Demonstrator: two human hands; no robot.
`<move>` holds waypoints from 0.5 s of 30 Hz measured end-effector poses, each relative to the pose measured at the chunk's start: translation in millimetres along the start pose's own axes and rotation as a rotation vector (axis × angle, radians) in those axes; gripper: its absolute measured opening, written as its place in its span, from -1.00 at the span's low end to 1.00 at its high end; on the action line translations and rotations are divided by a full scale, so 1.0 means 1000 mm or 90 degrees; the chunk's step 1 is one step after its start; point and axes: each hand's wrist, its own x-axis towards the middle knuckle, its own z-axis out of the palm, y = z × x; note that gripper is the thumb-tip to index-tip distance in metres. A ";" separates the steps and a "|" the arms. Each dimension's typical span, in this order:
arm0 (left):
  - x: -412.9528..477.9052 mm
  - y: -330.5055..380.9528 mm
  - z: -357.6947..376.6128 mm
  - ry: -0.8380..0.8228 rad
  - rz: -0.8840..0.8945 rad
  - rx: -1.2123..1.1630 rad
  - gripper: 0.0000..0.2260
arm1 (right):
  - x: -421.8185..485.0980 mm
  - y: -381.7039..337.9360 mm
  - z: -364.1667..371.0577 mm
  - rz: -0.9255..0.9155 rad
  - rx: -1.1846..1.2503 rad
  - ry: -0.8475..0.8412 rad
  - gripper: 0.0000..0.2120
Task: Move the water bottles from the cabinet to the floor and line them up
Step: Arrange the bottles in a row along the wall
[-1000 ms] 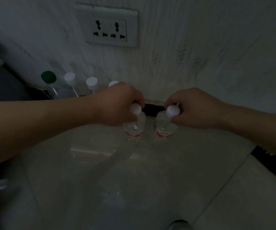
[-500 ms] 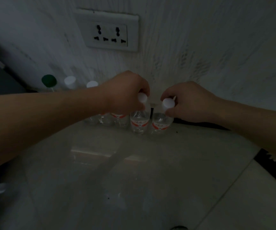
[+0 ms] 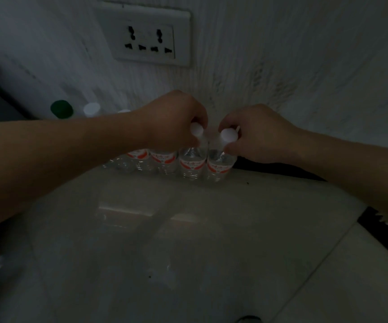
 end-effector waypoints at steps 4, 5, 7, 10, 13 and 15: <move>0.004 -0.004 0.000 -0.006 -0.010 0.001 -0.72 | 0.002 0.002 0.000 -0.010 0.009 0.012 -0.73; 0.004 -0.005 0.000 -0.007 -0.010 -0.003 -0.72 | 0.003 0.002 0.001 -0.010 0.015 0.014 -0.74; 0.005 -0.005 0.000 -0.011 -0.010 -0.007 -0.74 | 0.003 0.001 0.002 -0.011 0.019 0.016 -0.75; 0.006 -0.006 0.001 -0.012 -0.010 -0.012 -0.78 | 0.004 0.001 0.003 -0.021 0.015 0.019 -0.74; 0.007 -0.008 0.002 -0.014 -0.002 -0.018 -0.78 | 0.006 0.003 0.005 -0.025 0.017 0.023 -0.73; 0.007 -0.009 0.003 -0.013 0.005 -0.015 -0.78 | 0.007 0.004 0.007 -0.027 0.026 0.026 -0.74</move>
